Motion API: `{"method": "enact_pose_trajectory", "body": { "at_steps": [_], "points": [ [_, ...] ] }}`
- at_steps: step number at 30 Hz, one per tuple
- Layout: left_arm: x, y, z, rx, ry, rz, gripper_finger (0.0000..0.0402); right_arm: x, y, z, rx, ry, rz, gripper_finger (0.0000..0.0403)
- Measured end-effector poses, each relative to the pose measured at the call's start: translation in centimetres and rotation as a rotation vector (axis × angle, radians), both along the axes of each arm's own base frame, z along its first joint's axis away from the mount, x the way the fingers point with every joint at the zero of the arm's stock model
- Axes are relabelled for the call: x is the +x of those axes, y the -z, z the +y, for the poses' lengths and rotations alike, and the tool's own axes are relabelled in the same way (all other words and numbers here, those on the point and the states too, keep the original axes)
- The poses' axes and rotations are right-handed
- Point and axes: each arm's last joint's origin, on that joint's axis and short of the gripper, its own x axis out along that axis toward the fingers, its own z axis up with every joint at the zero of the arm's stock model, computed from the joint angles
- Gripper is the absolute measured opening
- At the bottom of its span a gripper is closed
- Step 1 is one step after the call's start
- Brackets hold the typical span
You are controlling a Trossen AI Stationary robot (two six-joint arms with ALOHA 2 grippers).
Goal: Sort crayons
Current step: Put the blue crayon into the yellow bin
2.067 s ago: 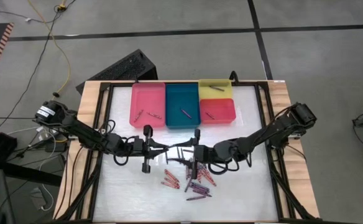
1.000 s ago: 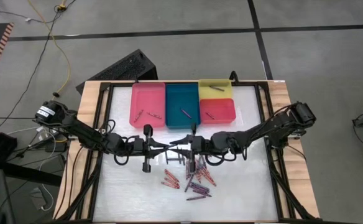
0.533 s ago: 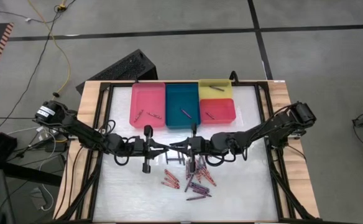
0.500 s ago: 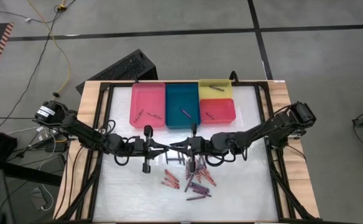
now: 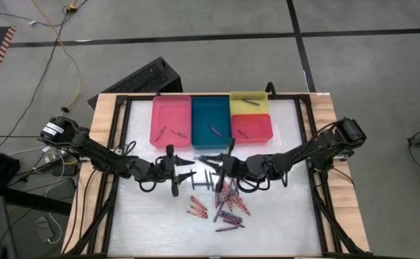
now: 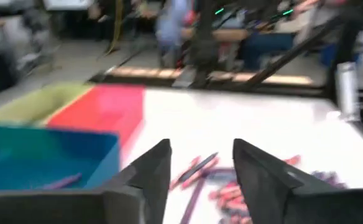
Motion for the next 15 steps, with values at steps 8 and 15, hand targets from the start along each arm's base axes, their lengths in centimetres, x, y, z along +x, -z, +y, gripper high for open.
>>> {"method": "enact_pose_trajectory", "body": {
  "at_steps": [8, 15],
  "points": [
    [-0.2, 1.0, 0.2, -0.071, -0.074, 0.074, 0.0203, -0.6, 1.2, -3.9, -0.105, 0.719, 0.212, 0.0009],
    [-0.2, 1.1, 0.2, -0.093, -0.071, 0.076, 0.0204, -0.2, 3.5, -10.1, -0.054, 0.805, 0.330, 0.0010]
  ]
}}
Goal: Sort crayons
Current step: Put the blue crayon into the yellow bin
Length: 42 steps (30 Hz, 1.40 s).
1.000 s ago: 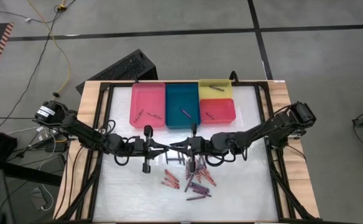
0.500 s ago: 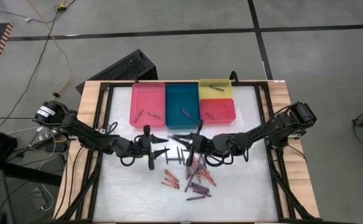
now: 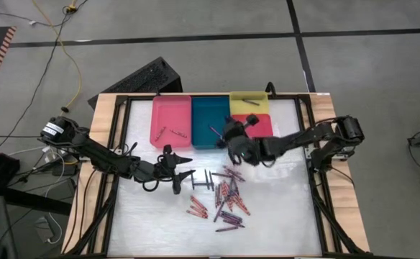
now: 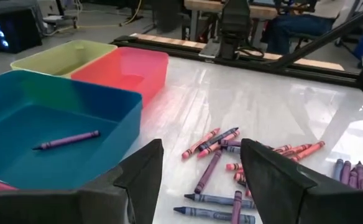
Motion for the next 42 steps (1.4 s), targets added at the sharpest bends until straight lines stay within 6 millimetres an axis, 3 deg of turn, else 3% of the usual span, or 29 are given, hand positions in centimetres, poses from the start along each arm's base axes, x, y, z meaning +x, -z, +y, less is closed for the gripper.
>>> {"method": "enact_pose_trajectory", "body": {
  "at_steps": [10, 16, 25, 42],
  "points": [
    [-0.2, 0.9, 0.0, -0.043, 0.014, 0.078, 0.0204, -3.0, 3.0, -11.0, 0.465, 0.051, -0.020, 0.0011],
    [-0.2, 0.9, 0.0, -0.043, 0.006, 0.076, 0.0204, -4.8, 3.3, -15.0, 0.605, 0.038, -0.057, 0.0011],
    [-0.2, 0.9, 0.1, -0.040, -0.008, 0.074, 0.0204, -6.4, 3.6, -17.7, 0.624, 0.116, -0.067, 0.0011],
    [-0.1, 0.9, 0.4, -0.037, -0.034, 0.073, 0.0204, -9.0, 4.6, -19.7, 0.673, 0.223, 0.064, 0.0029]
  ]
}}
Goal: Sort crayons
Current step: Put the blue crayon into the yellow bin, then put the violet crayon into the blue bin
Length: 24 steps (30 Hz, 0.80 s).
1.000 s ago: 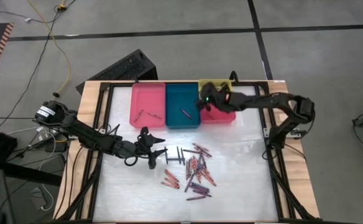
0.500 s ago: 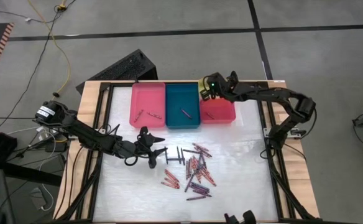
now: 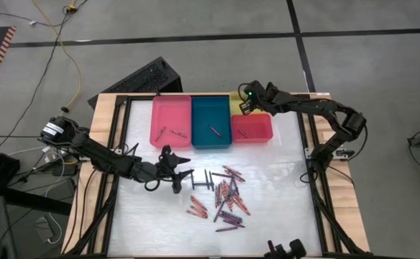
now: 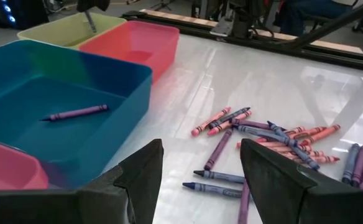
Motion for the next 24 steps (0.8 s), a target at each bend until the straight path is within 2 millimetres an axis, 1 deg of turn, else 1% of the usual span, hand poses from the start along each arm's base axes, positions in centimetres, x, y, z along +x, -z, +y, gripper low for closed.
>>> {"method": "enact_pose_trajectory", "body": {
  "at_steps": [4, 7, 18, 21, 24],
  "points": [
    [0.0, 0.0, 0.1, 0.001, -0.004, 0.003, 0.0204, -0.1, 0.1, 0.1, 0.008, -0.002, 0.014, 0.0049],
    [0.0, 0.0, 0.1, 0.002, -0.004, 0.006, 0.0204, -0.1, 0.1, 0.1, 0.008, -0.002, 0.013, 0.0057],
    [0.0, 0.1, 0.1, 0.003, -0.004, 0.008, 0.0204, 0.2, 0.1, 0.4, 0.007, -0.017, 0.015, 0.0059],
    [0.0, 0.1, 0.1, 0.005, -0.004, 0.014, 0.0204, 0.6, 0.0, 0.7, -0.008, -0.052, 0.022, 0.0059],
    [0.0, 0.3, 0.1, 0.008, 0.004, 0.029, 0.0204, 1.4, -0.1, 1.5, -0.022, -0.133, 0.030, 0.0059]
  ]
}}
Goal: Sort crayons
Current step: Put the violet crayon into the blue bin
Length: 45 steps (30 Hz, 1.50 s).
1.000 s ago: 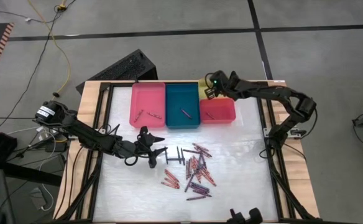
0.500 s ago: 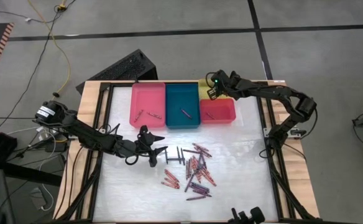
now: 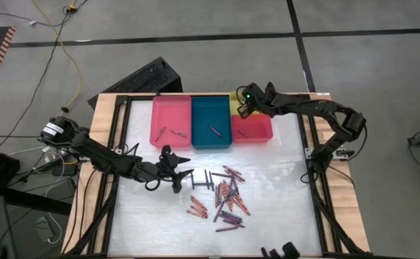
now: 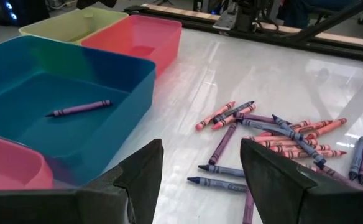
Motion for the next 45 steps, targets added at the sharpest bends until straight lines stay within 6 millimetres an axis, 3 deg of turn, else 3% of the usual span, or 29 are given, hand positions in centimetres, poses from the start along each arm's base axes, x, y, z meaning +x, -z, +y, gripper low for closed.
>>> {"method": "enact_pose_trajectory", "body": {
  "at_steps": [9, 17, 27, 37, 41, 45],
  "points": [
    [0.0, 0.2, -0.1, -0.009, 0.045, 0.020, 0.0204, 2.2, -1.6, 4.9, 0.078, -0.322, -0.092, 0.0059],
    [0.1, 0.1, -0.5, -0.049, 0.176, 0.022, 0.0204, 3.8, -2.9, 12.1, 0.162, -0.632, -0.154, 0.0059],
    [0.1, 0.1, -1.0, -0.098, 0.335, 0.028, 0.0204, 4.9, -1.9, 20.8, 0.241, -0.851, -0.128, 0.0059],
    [0.1, 0.0, -1.0, -0.101, 0.342, 0.028, 0.0204, 5.8, 2.6, 26.7, 0.269, -0.809, -0.010, 0.0059],
    [0.1, 0.1, -1.0, -0.102, 0.339, 0.028, 0.0204, 5.9, 4.5, 27.4, 0.283, -0.683, 0.014, 0.0059],
    [0.1, 0.1, -1.0, -0.099, 0.329, 0.028, 0.0204, 5.8, 5.0, 27.2, 0.256, -0.609, 0.029, 0.0059]
  ]
}}
